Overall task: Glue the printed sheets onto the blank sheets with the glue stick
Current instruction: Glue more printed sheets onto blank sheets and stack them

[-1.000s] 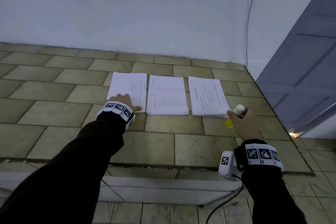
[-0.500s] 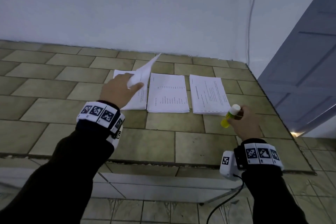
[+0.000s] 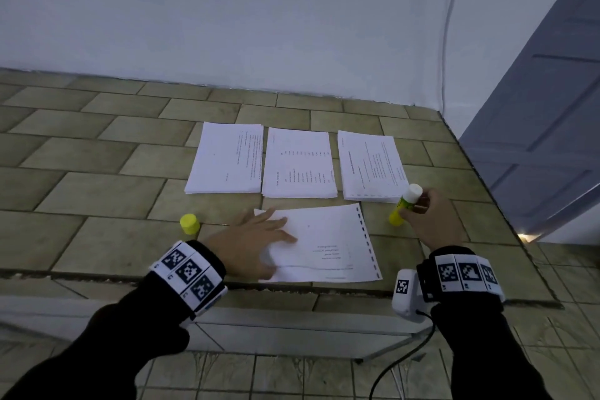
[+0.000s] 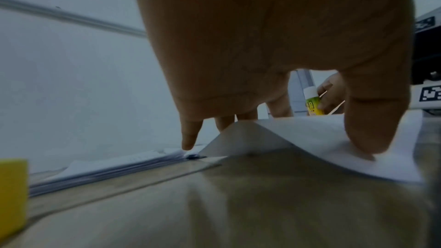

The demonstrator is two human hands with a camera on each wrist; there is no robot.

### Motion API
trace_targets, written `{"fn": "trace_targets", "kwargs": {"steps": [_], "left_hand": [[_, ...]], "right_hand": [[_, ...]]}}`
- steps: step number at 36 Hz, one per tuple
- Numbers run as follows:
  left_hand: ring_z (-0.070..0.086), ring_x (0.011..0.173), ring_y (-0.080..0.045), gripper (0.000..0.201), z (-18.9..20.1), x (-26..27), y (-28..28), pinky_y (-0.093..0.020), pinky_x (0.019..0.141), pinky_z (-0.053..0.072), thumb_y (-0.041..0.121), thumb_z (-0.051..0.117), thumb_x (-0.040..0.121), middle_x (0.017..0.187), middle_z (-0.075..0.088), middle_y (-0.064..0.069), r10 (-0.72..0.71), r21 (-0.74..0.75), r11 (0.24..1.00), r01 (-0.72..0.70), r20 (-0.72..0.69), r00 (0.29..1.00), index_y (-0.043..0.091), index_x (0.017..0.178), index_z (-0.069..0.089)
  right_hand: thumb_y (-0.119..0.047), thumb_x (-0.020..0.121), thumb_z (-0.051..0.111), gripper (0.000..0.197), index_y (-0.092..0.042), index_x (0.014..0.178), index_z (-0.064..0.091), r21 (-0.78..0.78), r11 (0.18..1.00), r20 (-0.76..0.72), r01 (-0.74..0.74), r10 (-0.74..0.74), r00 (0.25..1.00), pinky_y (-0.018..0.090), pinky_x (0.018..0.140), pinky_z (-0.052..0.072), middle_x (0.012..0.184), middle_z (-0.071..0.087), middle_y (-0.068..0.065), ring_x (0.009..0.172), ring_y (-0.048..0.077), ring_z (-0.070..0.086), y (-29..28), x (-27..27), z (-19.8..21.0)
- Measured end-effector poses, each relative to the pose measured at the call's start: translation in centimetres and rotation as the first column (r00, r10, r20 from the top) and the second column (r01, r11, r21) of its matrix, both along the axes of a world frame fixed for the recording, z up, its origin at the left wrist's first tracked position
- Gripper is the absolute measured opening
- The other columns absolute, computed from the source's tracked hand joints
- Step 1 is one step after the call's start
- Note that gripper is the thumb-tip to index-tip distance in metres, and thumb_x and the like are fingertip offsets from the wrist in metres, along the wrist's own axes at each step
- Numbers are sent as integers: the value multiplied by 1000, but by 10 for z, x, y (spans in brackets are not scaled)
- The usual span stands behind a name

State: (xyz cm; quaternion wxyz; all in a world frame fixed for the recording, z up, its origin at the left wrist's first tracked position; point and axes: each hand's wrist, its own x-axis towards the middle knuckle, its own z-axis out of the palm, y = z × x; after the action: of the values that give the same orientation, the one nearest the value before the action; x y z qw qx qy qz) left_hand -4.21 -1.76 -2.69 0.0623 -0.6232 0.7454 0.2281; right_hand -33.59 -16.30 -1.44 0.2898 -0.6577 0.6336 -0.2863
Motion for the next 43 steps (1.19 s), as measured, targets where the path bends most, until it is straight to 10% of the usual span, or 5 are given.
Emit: {"fn": "trace_targets", "kwargs": {"steps": [11, 16, 32, 37, 43], "left_hand": [[-16, 143, 0, 77, -10, 9, 13, -39, 119, -11, 43, 56, 85, 159, -6, 17, 171, -63, 981, -184, -170, 971, 38, 152, 17], [-6, 151, -14, 107, -22, 5, 13, -46, 120, -1, 81, 0, 65, 164, 3, 5, 407, -206, 891, -404, -32, 913, 22, 153, 21], [-1, 152, -20, 94, -54, 9, 9, -52, 120, 1, 77, -2, 77, 165, 4, 1, 401, -332, 870, -365, 44, 915, 30, 155, 19], [-1, 152, -21, 109, -58, 9, 9, -54, 120, 2, 85, -19, 69, 165, 2, 1, 395, -327, 876, -356, 59, 917, 28, 156, 15], [-5, 151, -20, 117, -58, 9, 8, -53, 120, -1, 84, -27, 64, 164, -2, 0, 396, -319, 878, -356, 70, 916, 22, 157, 8]], "right_hand": [[-9, 84, 72, 40, -9, 121, 56, -22, 993, 16, -117, 117, 993, 24, 72, 41, 105, 61, 2, 91, 16, 57, 7, 7, 4], [-18, 84, 72, 32, -17, 115, 64, -57, 952, 1, -299, 300, 954, 7, 66, 37, 97, 62, -5, 80, -1, 54, 16, 28, 7], [-23, 68, 86, 54, -23, 114, 57, -7, 892, 123, -452, 449, 885, 16, 65, 44, 100, 62, 3, 91, 16, 58, 24, 125, 11], [-11, 68, 84, 42, -13, 103, 61, -4, 868, 95, -496, 494, 864, 6, 53, 39, 82, 58, -11, 72, 2, 54, 25, 147, 14], [-5, 70, 78, 25, -1, 87, 60, 5, 820, 1, -572, 572, 820, 33, 77, 51, 85, 68, 7, 80, 21, 62, 31, 172, 10]]}}
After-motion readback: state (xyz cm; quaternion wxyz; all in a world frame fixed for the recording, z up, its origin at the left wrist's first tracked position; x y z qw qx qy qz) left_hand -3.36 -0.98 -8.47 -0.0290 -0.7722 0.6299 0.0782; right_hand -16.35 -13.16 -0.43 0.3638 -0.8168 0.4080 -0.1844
